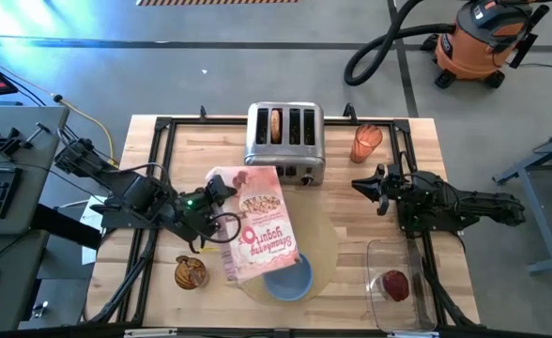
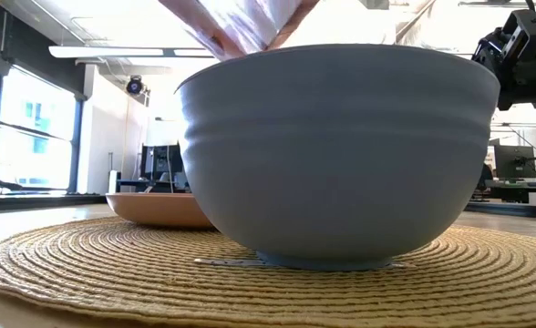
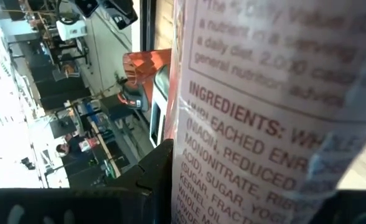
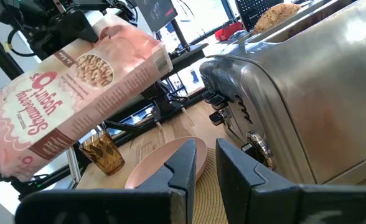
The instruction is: Arrange a breakfast setting
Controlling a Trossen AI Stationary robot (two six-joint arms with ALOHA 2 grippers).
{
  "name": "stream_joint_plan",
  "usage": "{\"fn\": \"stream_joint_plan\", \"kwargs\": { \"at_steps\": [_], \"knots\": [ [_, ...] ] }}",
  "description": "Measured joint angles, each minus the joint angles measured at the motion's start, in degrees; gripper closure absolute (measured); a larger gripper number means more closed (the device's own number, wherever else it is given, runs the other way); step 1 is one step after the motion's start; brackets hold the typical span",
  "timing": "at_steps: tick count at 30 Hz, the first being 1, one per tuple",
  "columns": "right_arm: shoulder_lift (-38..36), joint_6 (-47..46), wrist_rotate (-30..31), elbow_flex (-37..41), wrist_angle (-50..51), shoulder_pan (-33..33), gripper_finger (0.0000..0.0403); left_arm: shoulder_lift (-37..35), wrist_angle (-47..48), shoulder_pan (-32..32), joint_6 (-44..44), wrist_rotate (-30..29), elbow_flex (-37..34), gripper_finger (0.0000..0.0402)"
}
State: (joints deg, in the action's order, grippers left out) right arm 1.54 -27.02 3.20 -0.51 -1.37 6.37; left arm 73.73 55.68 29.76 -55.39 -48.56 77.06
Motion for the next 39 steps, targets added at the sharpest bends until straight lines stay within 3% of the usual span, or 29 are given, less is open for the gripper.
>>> {"fn": "stream_joint_plan", "kwargs": {
  "at_steps": [9,17,39],
  "knots": [
    [0.0,0.0,0.0,0.0,0.0,0.0,0.0357,2.4,0.0,0.0,-2.8,-0.3,0.0,0.0280],
    [0.0,0.0,0.0,0.0,0.0,0.0,0.0357,4.3,-0.3,0.0,-3.3,-5.1,0.0,0.0280],
    [0.0,0.0,0.0,0.0,0.0,0.0,0.0357,4.3,-0.2,2.9,-7.3,-9.4,0.0,0.0280]
  ]
}}
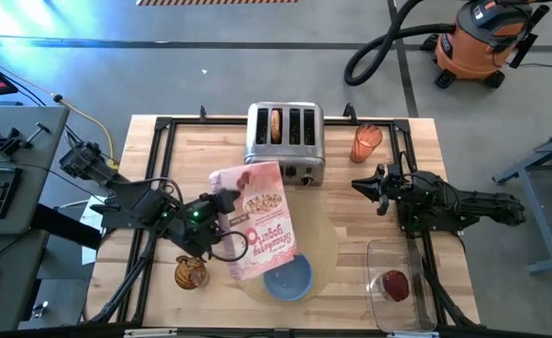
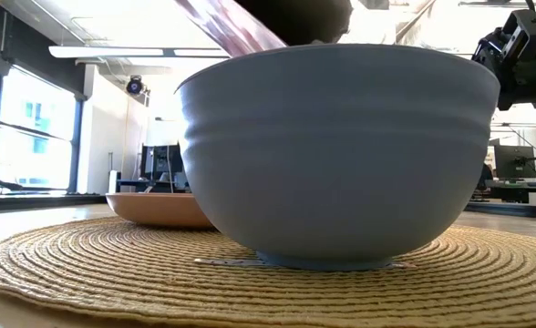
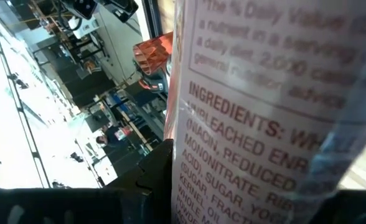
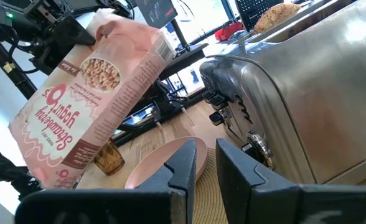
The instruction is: Arrange a breakfast setting
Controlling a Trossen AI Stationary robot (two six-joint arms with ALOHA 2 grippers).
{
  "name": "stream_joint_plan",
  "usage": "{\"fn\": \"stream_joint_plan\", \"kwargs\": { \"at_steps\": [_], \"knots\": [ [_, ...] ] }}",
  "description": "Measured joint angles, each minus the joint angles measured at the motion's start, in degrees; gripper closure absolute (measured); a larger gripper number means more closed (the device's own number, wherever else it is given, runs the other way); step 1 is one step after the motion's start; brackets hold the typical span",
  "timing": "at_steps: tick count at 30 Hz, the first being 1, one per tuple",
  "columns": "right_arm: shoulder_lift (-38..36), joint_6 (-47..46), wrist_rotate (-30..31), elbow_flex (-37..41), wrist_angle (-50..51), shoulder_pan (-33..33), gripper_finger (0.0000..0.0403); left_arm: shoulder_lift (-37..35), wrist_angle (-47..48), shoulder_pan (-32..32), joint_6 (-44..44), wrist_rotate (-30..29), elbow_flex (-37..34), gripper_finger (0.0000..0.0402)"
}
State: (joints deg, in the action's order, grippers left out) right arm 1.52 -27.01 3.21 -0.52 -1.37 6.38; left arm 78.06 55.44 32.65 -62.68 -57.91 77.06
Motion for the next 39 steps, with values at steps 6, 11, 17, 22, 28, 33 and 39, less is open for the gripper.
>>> {"fn": "stream_joint_plan", "kwargs": {
  "at_steps": [6,11,17,22,28,33,39],
  "knots": [
    [0.0,0.0,0.0,0.0,0.0,0.0,0.0357,0.0,-0.4,0.9,-2.2,-3.1,0.0,0.0280],
    [0.0,0.0,0.0,0.0,0.0,0.0,0.0357,0.0,-4.3,0.9,-5.6,-4.3,0.0,0.0280],
    [0.0,0.0,0.0,0.0,0.0,0.0,0.0357,0.0,-7.1,0.9,-11.3,-4.3,0.0,0.0280],
    [0.0,0.0,0.0,0.0,0.0,0.0,0.0357,0.0,-7.8,0.9,-14.3,-4.3,0.0,0.0280],
    [0.0,0.0,0.0,0.0,0.0,0.0,0.0357,0.0,-10.3,1.0,-17.5,-4.3,0.0,0.0280],
    [0.0,0.0,0.0,0.0,0.0,0.0,0.0357,0.0,-10.6,1.1,-18.9,-4.3,0.0,0.0280],
    [0.0,0.0,0.0,0.0,0.0,0.0,0.0357,0.0,-10.6,1.1,-19.4,-4.2,0.0,0.0280]
  ]
}}
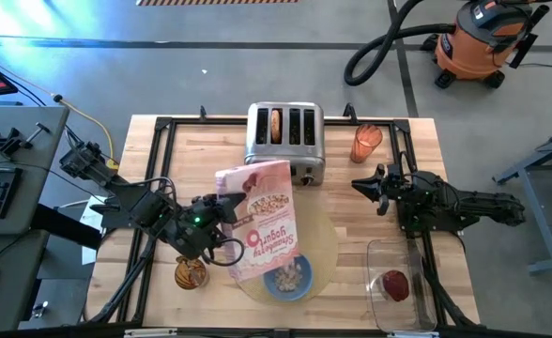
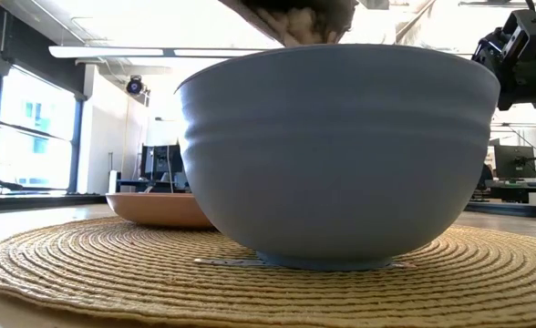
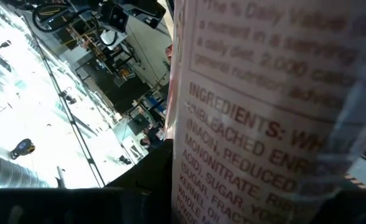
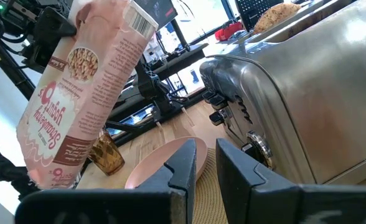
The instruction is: Arrange a breakfast setting
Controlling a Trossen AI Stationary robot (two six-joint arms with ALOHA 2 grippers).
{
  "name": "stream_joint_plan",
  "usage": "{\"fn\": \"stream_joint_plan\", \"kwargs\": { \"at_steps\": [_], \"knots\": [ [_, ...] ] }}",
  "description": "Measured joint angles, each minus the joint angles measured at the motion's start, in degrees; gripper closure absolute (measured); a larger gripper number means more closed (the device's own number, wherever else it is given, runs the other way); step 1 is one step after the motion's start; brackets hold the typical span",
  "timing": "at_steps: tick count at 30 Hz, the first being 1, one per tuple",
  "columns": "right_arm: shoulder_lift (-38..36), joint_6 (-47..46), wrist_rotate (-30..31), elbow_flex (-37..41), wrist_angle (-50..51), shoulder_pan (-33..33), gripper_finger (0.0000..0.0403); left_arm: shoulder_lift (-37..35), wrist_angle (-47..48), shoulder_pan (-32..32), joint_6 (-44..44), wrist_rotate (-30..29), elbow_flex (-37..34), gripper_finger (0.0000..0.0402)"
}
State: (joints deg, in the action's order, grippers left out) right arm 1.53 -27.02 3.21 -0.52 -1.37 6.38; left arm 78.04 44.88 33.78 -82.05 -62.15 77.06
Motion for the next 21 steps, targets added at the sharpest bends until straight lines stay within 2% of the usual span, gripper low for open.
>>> {"fn": "stream_joint_plan", "kwargs": {
  "at_steps": [7,12,21],
  "knots": [
    [0.0,0.0,0.0,0.0,0.0,0.0,0.0357,0.0,-0.3,0.0,-2.3,-0.3,0.0,0.0280],
    [0.0,0.0,0.0,0.0,0.0,0.0,0.0357,0.0,-2.8,0.6,-3.2,-3.1,0.0,0.0280],
    [0.0,0.0,0.0,0.0,0.0,0.0,0.0357,0.0,-3.0,2.5,-3.6,-2.5,0.0,0.0282]
  ]
}}
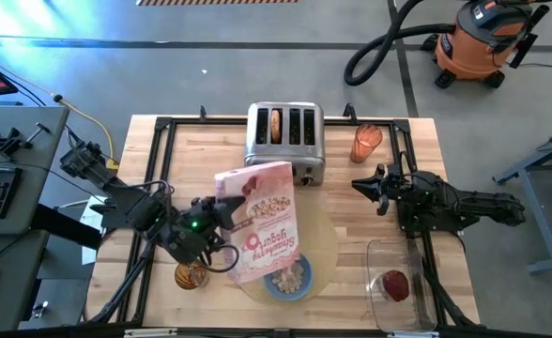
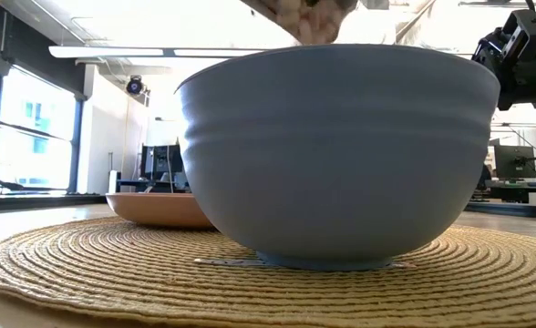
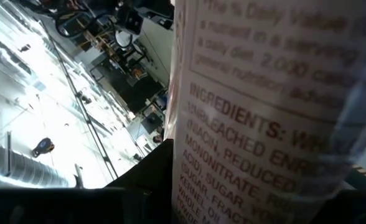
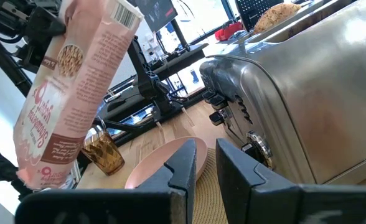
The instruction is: Arrange a breakfast setting
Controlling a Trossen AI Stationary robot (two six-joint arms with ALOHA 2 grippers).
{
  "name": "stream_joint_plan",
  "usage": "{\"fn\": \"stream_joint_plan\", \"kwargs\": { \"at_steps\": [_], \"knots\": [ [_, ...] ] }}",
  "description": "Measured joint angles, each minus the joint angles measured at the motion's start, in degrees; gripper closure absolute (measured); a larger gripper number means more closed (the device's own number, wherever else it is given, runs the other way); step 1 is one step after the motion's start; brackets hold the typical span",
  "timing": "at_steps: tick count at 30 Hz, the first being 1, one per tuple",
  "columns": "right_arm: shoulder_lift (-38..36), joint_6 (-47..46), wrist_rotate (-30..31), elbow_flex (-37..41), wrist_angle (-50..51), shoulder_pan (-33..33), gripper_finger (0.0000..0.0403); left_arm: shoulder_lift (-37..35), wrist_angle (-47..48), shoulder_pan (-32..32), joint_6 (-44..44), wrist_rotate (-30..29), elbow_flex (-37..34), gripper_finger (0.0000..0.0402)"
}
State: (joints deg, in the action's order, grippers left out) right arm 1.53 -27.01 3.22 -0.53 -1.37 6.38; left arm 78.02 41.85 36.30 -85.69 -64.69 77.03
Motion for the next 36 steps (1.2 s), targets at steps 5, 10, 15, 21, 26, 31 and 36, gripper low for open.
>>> {"fn": "stream_joint_plan", "kwargs": {
  "at_steps": [5,10,15,21,26,31,36],
  "knots": [
    [0.0,0.0,0.0,0.0,0.0,0.0,0.0357,0.0,0.0,0.7,0.0,0.0,0.0,0.0283],
    [0.0,0.0,0.0,0.0,0.0,0.0,0.0357,0.0,0.1,-0.1,0.0,0.1,0.0,0.0283],
    [0.0,0.0,0.0,0.0,0.0,0.0,0.0357,0.0,0.3,-0.2,-0.1,0.1,0.0,0.0283],
    [0.0,0.0,0.0,0.0,0.0,0.0,0.0357,0.0,0.3,1.7,-0.1,0.1,0.0,0.0284],
    [0.0,0.0,0.0,0.0,0.0,0.0,0.0357,0.0,0.3,1.6,0.0,0.1,0.0,0.0284],
    [0.0,0.0,0.0,0.0,0.0,0.0,0.0357,0.0,0.3,0.8,0.0,0.1,0.0,0.0284],
    [0.0,0.0,0.0,0.0,0.0,0.0,0.0357,0.0,0.3,-0.1,0.0,1.5,0.0,0.0284]
  ]
}}
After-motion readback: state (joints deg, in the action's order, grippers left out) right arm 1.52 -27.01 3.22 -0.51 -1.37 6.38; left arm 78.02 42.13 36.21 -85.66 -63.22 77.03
